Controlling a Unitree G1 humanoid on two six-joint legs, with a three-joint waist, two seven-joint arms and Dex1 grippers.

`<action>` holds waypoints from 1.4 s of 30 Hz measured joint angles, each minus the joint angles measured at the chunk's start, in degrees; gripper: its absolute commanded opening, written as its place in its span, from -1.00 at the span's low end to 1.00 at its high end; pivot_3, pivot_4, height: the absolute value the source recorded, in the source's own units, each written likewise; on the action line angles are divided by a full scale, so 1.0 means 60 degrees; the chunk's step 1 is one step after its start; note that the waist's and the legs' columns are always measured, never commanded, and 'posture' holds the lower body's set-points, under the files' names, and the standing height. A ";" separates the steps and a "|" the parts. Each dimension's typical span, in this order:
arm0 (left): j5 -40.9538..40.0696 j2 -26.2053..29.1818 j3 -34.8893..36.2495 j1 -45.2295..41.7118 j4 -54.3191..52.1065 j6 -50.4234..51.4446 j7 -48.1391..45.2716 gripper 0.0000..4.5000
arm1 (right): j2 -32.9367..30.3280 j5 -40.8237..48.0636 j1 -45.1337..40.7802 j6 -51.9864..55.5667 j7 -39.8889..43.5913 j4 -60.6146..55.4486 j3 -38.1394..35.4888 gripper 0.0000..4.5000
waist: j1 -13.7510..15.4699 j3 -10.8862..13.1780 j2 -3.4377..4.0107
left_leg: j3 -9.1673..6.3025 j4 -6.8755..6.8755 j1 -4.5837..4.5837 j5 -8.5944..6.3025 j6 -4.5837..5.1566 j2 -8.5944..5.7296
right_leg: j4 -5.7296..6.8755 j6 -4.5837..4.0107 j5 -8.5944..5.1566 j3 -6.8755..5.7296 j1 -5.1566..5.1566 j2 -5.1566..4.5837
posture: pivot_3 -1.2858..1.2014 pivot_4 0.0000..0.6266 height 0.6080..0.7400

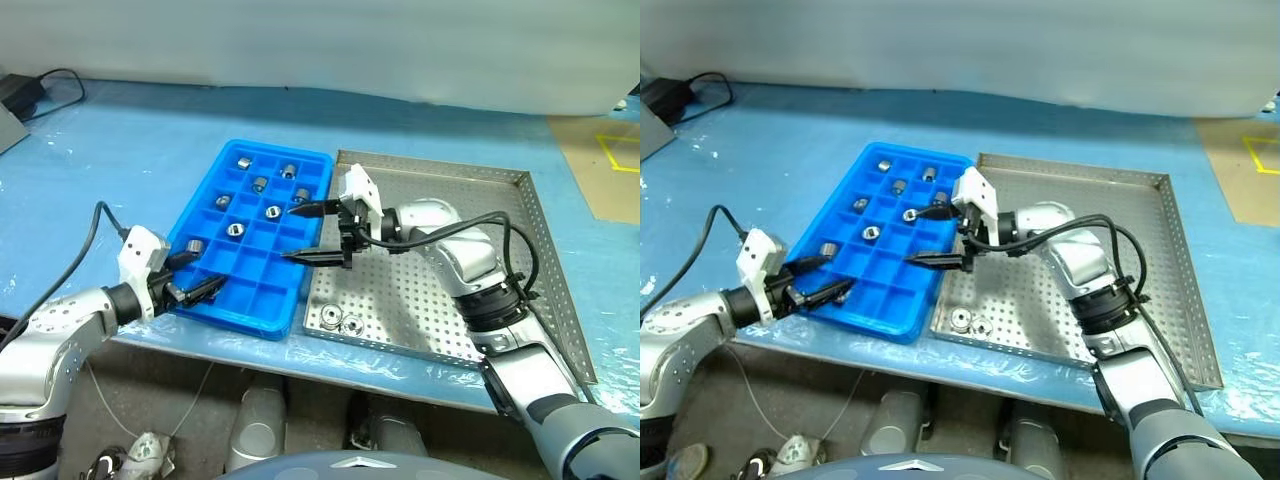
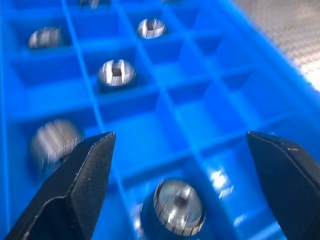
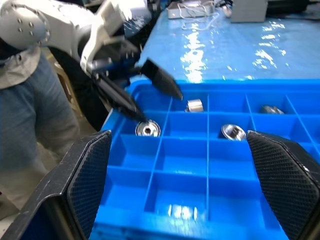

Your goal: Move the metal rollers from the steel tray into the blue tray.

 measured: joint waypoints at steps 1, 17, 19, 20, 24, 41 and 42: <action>-0.0164 0.0005 -0.0010 -0.0340 -0.0019 -0.0001 -0.0074 0.97 | -0.0233 0.0028 0.0090 0.0117 0.0050 -0.0182 -0.0075 1.00 | 0.0003 0.0000 0.0000 | 0.0000 0.0001 0.0000 0.0003 -0.0002 0.0000 | 0.0000 -0.0002 0.0002 0.0000 0.0000 0.0000 | 0.25 -0.52 1.00; -0.0193 -0.1848 -0.3631 -0.4165 0.1605 -0.0541 -0.1236 0.97 | -0.4474 0.0068 0.3130 0.0817 0.0333 -0.0224 -0.2925 1.00 | -0.0421 -0.0007 0.0005 | 0.0027 0.0015 -0.0003 0.0019 0.0055 0.0001 | -0.0009 -0.0004 0.0003 0.0012 0.0005 0.0001 | 0.06 -0.52 1.00; -0.0018 -0.1909 -0.3910 -0.4239 0.1727 -0.0703 -0.1363 0.97 | -0.4543 0.0186 0.3879 0.1100 0.0085 -0.0230 -0.3473 1.00 | -0.0525 -0.0008 0.0006 | 0.0028 0.0016 -0.0003 0.0001 0.0087 0.0002 | -0.0013 -0.0004 0.0003 0.0011 0.0006 0.0001 | 0.04 -0.52 1.00; 0.0008 -0.1924 -0.3970 -0.4270 0.1812 -0.0714 -0.1422 0.97 | -0.4552 0.0199 0.4182 0.1140 -0.0019 -0.0251 -0.3650 1.00 | -0.0567 -0.0009 0.0008 | 0.0030 0.0017 -0.0003 0.0001 0.0088 0.0002 | -0.0013 -0.0004 0.0003 0.0011 0.0006 0.0001 | 0.03 -0.52 1.00; -0.0033 -0.1968 -0.4039 -0.4627 0.2021 -0.0578 -0.1684 0.97 | -0.4552 0.0236 0.5330 0.1217 -0.0355 -0.0306 -0.4289 1.00 | -0.0812 -0.0011 0.0012 | 0.0030 0.0025 0.0017 0.0006 0.0088 0.0005 | -0.0009 -0.0003 0.0004 0.0007 0.0022 0.0001 | 0.01 -0.52 1.00; 0.0151 -0.2300 -0.4743 -0.3790 0.1545 -0.0255 -0.1593 0.99 | -0.3893 -0.0247 0.5613 0.0657 -0.1015 -0.0022 -0.3719 0.92 | -0.1091 -0.0032 0.0047 | 0.0028 0.0026 0.0059 0.0003 0.0097 0.0004 | -0.0025 -0.0002 0.0003 -0.0001 0.0078 0.0000 | 0.01 -0.52 1.00; 0.0195 -0.2289 -0.4742 -0.3692 0.1485 -0.0351 -0.1560 1.00 | -0.3901 -0.0280 0.5636 0.0561 -0.0964 -0.0026 -0.3649 0.83 | -0.1086 -0.0032 0.0047 | 0.0028 0.0027 0.0066 0.0003 0.0097 0.0005 | -0.0026 -0.0001 0.0003 -0.0001 0.0087 0.0000 | 0.02 -0.52 1.00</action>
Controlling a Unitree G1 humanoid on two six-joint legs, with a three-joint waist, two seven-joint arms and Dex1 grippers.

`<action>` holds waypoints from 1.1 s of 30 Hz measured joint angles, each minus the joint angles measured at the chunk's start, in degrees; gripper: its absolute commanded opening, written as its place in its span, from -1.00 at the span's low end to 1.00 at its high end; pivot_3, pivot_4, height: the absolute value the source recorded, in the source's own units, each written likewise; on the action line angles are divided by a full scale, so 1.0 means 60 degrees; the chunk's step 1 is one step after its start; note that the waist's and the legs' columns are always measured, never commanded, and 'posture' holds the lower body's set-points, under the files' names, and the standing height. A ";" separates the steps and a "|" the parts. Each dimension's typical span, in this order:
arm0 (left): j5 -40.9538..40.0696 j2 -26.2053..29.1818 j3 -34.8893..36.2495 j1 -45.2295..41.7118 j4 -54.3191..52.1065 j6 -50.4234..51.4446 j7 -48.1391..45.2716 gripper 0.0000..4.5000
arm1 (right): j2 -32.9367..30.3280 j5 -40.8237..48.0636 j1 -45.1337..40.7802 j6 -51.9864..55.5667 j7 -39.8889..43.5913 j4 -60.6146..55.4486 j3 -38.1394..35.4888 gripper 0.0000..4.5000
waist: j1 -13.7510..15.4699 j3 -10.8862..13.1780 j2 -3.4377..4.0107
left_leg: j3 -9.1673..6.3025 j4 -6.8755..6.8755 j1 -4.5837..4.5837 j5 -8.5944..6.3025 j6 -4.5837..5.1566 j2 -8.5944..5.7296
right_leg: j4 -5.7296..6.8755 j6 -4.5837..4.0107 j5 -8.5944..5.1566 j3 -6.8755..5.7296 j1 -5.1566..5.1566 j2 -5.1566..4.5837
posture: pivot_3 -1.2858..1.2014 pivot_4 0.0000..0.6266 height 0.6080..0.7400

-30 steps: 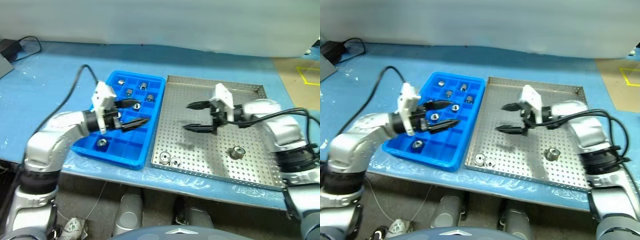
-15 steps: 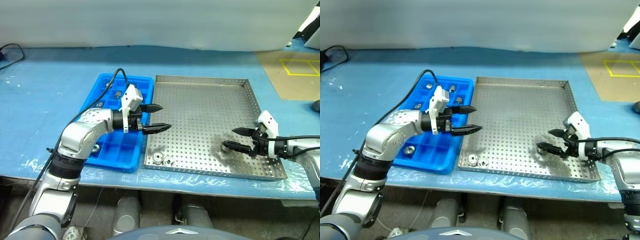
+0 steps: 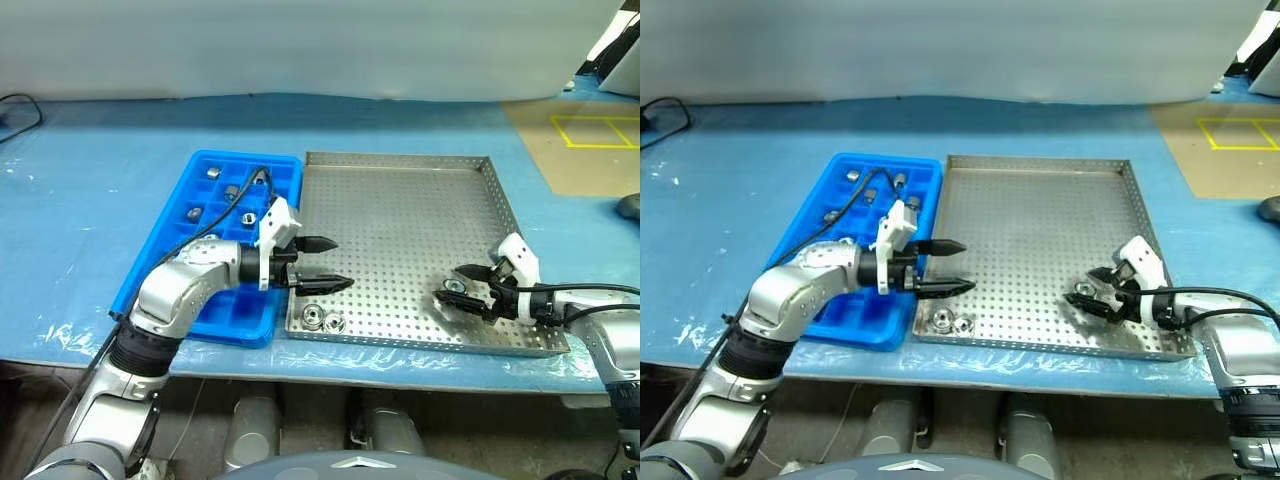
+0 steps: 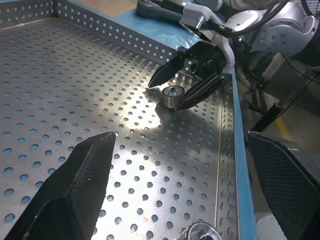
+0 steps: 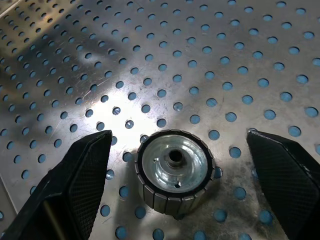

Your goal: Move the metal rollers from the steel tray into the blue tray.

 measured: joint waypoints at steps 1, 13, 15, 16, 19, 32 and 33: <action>0.0037 0.0006 -0.0001 0.0118 -0.0064 -0.0065 0.0018 1.00 | -0.0006 -0.0014 0.0033 -0.0056 0.0039 -0.0001 0.0047 0.73 | 0.0001 0.0000 0.0000 | 0.0000 0.0000 0.0008 0.0000 0.0000 0.0000 | -0.0002 0.0000 0.0000 0.0000 0.0009 0.0000 | 0.02 -0.52 1.00; 0.0179 0.0237 0.0045 -0.0005 0.0049 -0.0221 0.0068 1.00 | 0.0017 -0.0134 -0.0075 -0.0333 0.0174 0.0234 0.0229 -0.28 | -0.0028 -0.0001 0.0002 | -0.0001 -0.0001 0.0032 0.0002 0.0000 0.0000 | -0.0002 0.0001 0.0000 0.0000 0.0029 0.0000 | 0.03 -0.52 1.00; 0.0176 0.0378 0.0136 -0.0003 0.0069 -0.0315 0.0064 1.00 | 0.0095 -0.0112 -0.0217 -0.0209 0.0155 0.0230 0.0272 -0.28 | -0.0036 -0.0001 0.0003 | 0.0000 -0.0002 0.0029 0.0002 -0.0001 0.0000 | -0.0001 0.0001 0.0000 0.0000 0.0023 0.0000 | 0.04 -0.52 1.00; 0.0169 0.0437 0.0272 -0.0005 0.0079 -0.0362 0.0063 1.00 | 0.0153 -0.0098 -0.0362 -0.0112 0.0134 0.0205 0.0322 -0.28 | -0.0046 -0.0001 0.0003 | -0.0001 -0.0002 0.0027 0.0003 -0.0001 0.0000 | 0.0001 0.0000 0.0000 0.0000 0.0020 0.0000 | 0.04 -0.52 1.00; 0.0125 0.0741 0.0829 -0.0225 0.0378 -0.0503 -0.0026 1.00 | 0.0326 0.0182 -0.1012 0.0289 0.0127 -0.0343 0.0495 -0.28 | -0.0095 -0.0001 0.0006 | -0.0003 -0.0003 0.0021 0.0007 -0.0006 0.0001 | 0.0011 -0.0001 0.0001 -0.0001 0.0009 0.0000 | 0.07 -0.52 1.00; 0.0274 0.2472 0.3563 -0.0319 0.2123 -0.1248 0.0240 1.00 | 0.4105 -0.0167 -0.5901 -0.0466 -0.0125 0.1144 0.2872 -0.28 | 0.0028 -0.0003 0.0000 | -0.0013 0.0009 -0.0184 0.0034 -0.0038 0.0006 | 0.0060 -0.0023 0.0001 -0.0020 -0.0197 -0.0001 | 0.25 -0.52 1.00; 0.0231 0.2660 0.3843 -0.0020 0.1917 -0.1193 0.0324 1.00 | 0.4430 -0.0300 -0.6110 -0.0693 -0.0124 0.1563 0.3053 -0.28 | 0.0057 -0.0003 -0.0001 | -0.0014 0.0016 -0.0207 0.0035 -0.0038 0.0006 | 0.0069 -0.0024 0.0000 -0.0023 -0.0218 -0.0002 | 0.26 -0.52 1.00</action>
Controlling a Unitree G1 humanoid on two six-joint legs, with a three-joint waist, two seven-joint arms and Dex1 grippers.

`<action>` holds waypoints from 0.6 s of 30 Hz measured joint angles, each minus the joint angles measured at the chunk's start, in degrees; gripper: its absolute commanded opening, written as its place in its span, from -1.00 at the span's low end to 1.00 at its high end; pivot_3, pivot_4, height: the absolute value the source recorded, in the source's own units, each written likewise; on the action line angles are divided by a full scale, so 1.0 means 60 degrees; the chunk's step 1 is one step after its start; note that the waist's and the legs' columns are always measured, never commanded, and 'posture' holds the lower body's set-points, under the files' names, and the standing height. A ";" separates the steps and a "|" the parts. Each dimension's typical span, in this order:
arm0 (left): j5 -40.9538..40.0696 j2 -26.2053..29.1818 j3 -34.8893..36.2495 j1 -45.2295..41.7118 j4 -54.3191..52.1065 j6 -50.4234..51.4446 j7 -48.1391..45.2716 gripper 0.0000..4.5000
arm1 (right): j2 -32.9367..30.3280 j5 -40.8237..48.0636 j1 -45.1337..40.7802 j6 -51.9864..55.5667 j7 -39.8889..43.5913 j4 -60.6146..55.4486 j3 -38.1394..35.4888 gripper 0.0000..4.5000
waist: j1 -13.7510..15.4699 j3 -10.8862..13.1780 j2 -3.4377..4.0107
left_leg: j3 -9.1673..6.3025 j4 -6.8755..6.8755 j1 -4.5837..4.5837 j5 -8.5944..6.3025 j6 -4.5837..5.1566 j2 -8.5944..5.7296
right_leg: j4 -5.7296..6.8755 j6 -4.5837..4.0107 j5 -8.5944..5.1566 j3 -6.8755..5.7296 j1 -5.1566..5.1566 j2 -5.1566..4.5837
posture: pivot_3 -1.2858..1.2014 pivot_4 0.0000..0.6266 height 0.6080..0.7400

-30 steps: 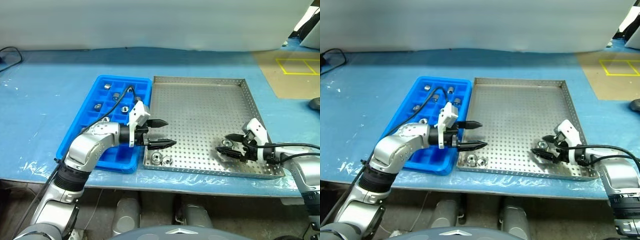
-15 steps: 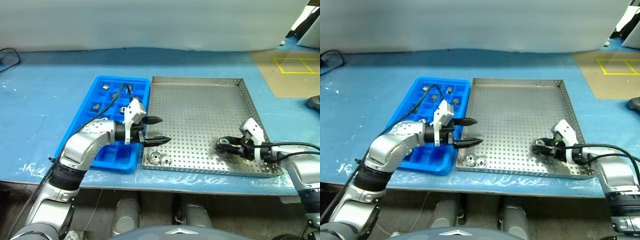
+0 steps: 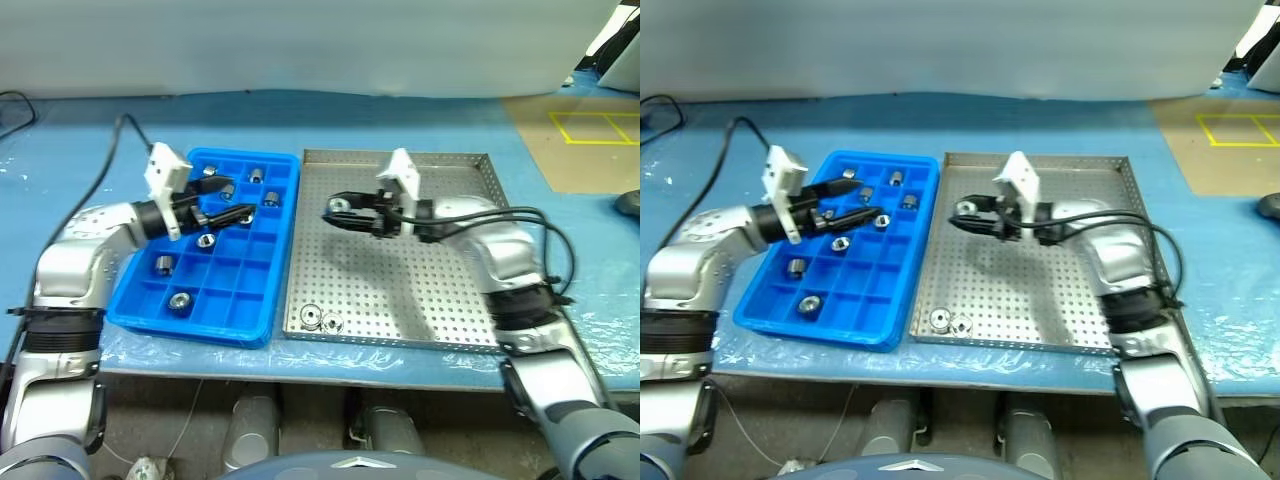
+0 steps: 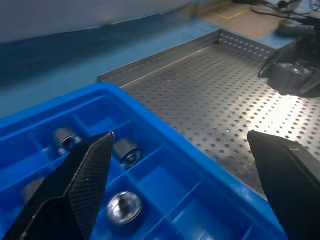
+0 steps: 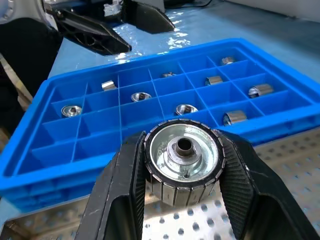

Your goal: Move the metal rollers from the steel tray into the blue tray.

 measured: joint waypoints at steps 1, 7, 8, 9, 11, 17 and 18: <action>-0.0058 0.0135 0.0232 0.0301 -0.0231 0.0053 0.0073 1.00 | 0.0274 -0.0099 -0.0181 -0.0213 0.0025 0.0329 0.0114 -0.28 | 0.0019 0.0000 0.0000 | -0.0002 0.0003 -0.0014 0.0000 0.0000 -0.0001 | 0.0008 -0.0001 -0.0001 -0.0002 -0.0012 -0.0003 | 0.28 -0.52 1.00; -0.0443 0.0262 0.1241 0.1735 -0.1519 0.0501 0.0750 1.00 | 0.1827 -0.0780 -0.1377 -0.1738 0.0022 0.2636 0.0407 -0.28 | 0.0356 -0.0001 -0.0020 | -0.0013 0.0009 -0.0026 -0.0005 0.0007 0.0003 | 0.0046 -0.0019 -0.0012 -0.0009 -0.0035 -0.0004 | 0.34 -0.52 1.00; -0.0514 0.0260 0.1292 0.1877 -0.1720 0.0584 0.0835 1.00 | 0.1941 -0.0885 -0.1442 -0.1938 0.0023 0.2989 0.0418 -0.28 | 0.0440 -0.0001 -0.0020 | -0.0013 0.0010 -0.0025 -0.0005 0.0006 0.0003 | 0.0047 -0.0021 -0.0012 -0.0008 -0.0033 -0.0005 | 0.35 -0.52 1.00; -0.0604 0.0257 0.1378 0.2061 -0.1977 0.0691 0.0953 1.00 | 0.2073 -0.1000 -0.1478 -0.2153 0.0045 0.3405 0.0431 -0.28 | 0.0530 0.0000 -0.0022 | -0.0013 0.0012 -0.0024 -0.0003 0.0005 0.0004 | 0.0049 -0.0021 -0.0012 -0.0008 -0.0033 -0.0005 | 0.35 -0.52 1.00; -0.0728 0.0255 0.1457 0.2260 -0.2281 0.0820 0.1140 1.00 | 0.2217 -0.1160 -0.1491 -0.2423 0.0105 0.3962 0.0443 -0.28 | 0.0630 0.0001 -0.0023 | -0.0013 0.0016 -0.0024 0.0011 0.0008 0.0005 | 0.0063 -0.0022 -0.0011 -0.0008 -0.0030 -0.0006 | 0.36 -0.52 1.00; -0.1055 0.0251 0.1561 0.2533 -0.2829 0.1117 0.1592 1.00 | 0.2314 -0.1592 -0.1511 -0.2981 0.0392 0.4771 0.0448 -0.28 | 0.0795 0.0001 -0.0023 | -0.0013 0.0049 -0.0008 0.0009 -0.0045 0.0027 | 0.0109 -0.0043 0.0002 -0.0009 -0.0027 -0.0002 | 0.36 -0.52 1.00; -0.1106 0.0251 0.1561 0.2538 -0.2872 0.1138 0.1647 1.00 | 0.2337 -0.1695 -0.1509 -0.3062 0.0382 0.4861 0.0448 -0.12 | 0.0796 0.0001 -0.0023 | -0.0012 0.0049 -0.0006 0.0012 -0.0048 0.0029 | 0.0110 -0.0048 0.0006 -0.0009 -0.0027 -0.0001 | 0.35 -0.52 1.00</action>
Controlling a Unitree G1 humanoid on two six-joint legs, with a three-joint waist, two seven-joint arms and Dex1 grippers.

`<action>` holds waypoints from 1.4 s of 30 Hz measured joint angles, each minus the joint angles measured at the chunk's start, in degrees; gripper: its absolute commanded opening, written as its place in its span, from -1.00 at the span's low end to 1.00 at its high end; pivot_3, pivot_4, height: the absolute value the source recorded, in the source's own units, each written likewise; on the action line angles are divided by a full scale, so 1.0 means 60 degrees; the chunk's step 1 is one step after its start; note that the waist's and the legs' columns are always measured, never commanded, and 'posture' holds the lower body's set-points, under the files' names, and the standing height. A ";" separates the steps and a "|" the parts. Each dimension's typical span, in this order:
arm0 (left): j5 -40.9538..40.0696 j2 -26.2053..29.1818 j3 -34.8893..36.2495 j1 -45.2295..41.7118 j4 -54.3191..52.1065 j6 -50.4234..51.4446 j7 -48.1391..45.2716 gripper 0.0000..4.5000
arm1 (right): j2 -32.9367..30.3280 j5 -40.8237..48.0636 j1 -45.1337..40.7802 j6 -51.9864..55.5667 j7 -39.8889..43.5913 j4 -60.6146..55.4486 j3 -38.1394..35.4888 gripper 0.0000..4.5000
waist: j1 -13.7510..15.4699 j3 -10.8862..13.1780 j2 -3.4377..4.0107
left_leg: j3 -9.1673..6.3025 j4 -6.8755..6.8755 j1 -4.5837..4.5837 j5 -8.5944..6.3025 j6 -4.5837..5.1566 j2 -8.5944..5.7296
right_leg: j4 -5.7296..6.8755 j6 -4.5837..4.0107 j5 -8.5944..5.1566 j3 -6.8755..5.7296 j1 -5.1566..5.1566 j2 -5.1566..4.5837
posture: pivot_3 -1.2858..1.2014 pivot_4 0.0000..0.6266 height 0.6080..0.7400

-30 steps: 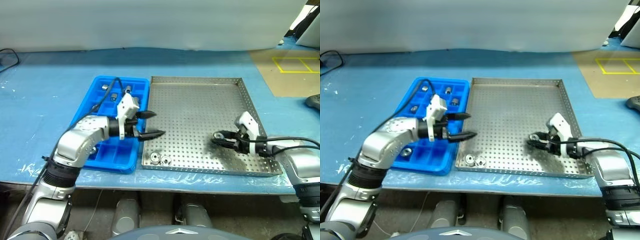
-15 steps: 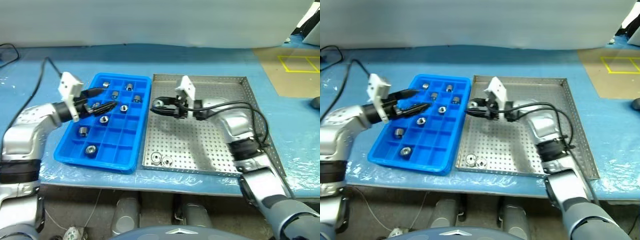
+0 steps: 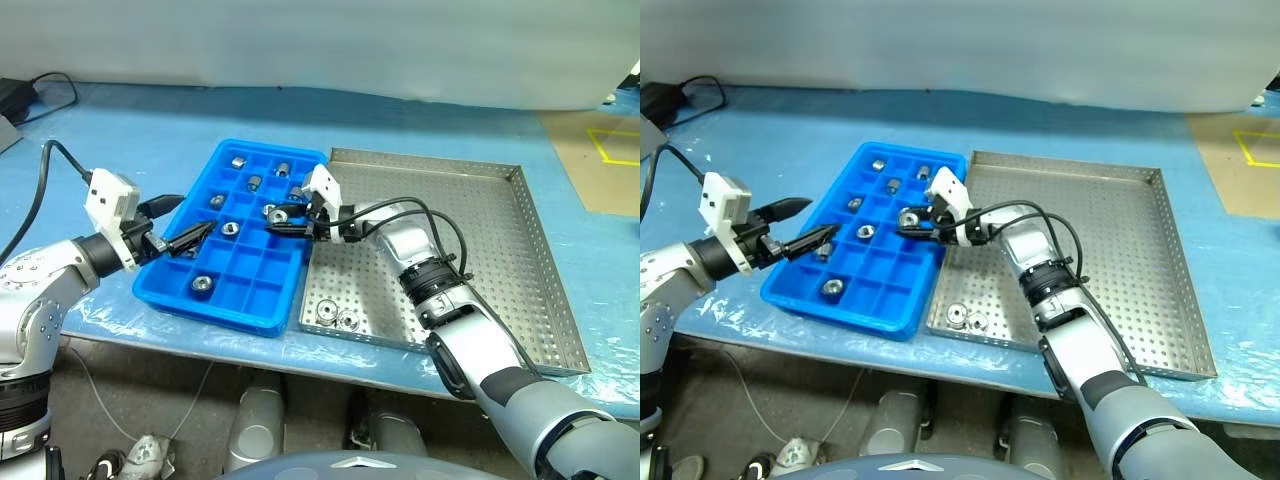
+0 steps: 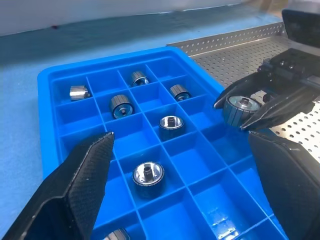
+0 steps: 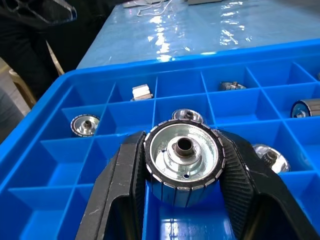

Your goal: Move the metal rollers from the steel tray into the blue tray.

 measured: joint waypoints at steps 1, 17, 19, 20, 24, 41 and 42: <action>-0.0044 0.0000 0.0000 0.0000 -0.0040 0.0028 0.0040 1.00 | 0.0030 -0.0066 0.0003 -0.0056 -0.0043 0.0064 0.0003 0.06 | -0.0002 0.0000 0.0000 | 0.0000 0.0000 0.0001 0.0003 -0.0005 0.0002 | 0.0000 -0.0002 0.0002 0.0000 0.0000 0.0001 | 0.35 -0.52 1.00; -0.0106 -0.0343 -0.1203 -0.1105 0.0646 -0.0022 -0.0340 1.00 | -0.3180 0.1409 0.1101 0.3219 0.2096 -0.4826 -0.0381 0.61 | 0.0123 -0.0001 -0.0002 | 0.0003 0.0014 0.0004 0.0006 0.0004 0.0003 | -0.0020 0.0015 0.0008 0.0000 0.0022 0.0006 | 0.23 -0.52 1.00; -0.0045 -0.0504 -0.1488 -0.1255 0.0834 -0.0117 -0.0461 1.00 | -0.4157 0.1823 0.1460 0.3964 0.2613 -0.5840 -0.0478 0.61 | 0.0132 -0.0002 -0.0003 | 0.0006 0.0011 0.0034 0.0006 0.0008 0.0004 | -0.0029 0.0020 0.0008 0.0002 0.0050 0.0008 | 0.21 -0.52 1.00; 0.0011 -0.0624 -0.1671 -0.1338 0.0944 -0.0192 -0.0529 1.00 | -0.4524 0.2011 0.1706 0.4310 0.2749 -0.6346 -0.0487 0.61 | 0.0120 -0.0002 -0.0003 | 0.0008 0.0003 0.0052 0.0000 0.0011 0.0005 | -0.0036 0.0021 0.0007 0.0003 0.0062 0.0008 | 0.21 -0.52 1.00; 0.0134 -0.1031 -0.2187 -0.1628 0.1147 -0.0324 -0.0657 1.00 | -0.5017 0.2407 0.2730 0.5090 0.2831 -0.7674 -0.0278 0.61 | -0.0031 -0.0003 -0.0005 | 0.0011 -0.0022 0.0082 0.0011 -0.0009 0.0008 | -0.0032 0.0020 0.0006 0.0005 0.0072 0.0012 | 0.19 -0.52 1.00; 0.0278 -0.1048 -0.2451 -0.1760 0.1397 -0.0361 -0.0980 1.00 | -0.4344 0.0961 0.4041 0.2399 0.2564 -0.5131 0.1134 0.61 | -0.0296 -0.0003 -0.0006 | 0.0012 -0.0063 0.0118 0.0064 -0.0020 0.0000 | -0.0054 0.0013 0.0007 0.0006 0.0102 0.0011 | 0.21 -0.52 1.00; 0.0276 -0.1050 -0.2454 -0.1760 0.1367 -0.0319 -0.0945 1.00 | -0.4252 0.0944 0.4040 0.2379 0.2571 -0.5119 0.1134 0.61 | -0.0296 -0.0003 -0.0006 | 0.0012 -0.0063 0.0120 0.0048 0.0006 0.0001 | -0.0052 0.0013 0.0007 0.0006 0.0102 0.0011 | 0.21 -0.52 1.00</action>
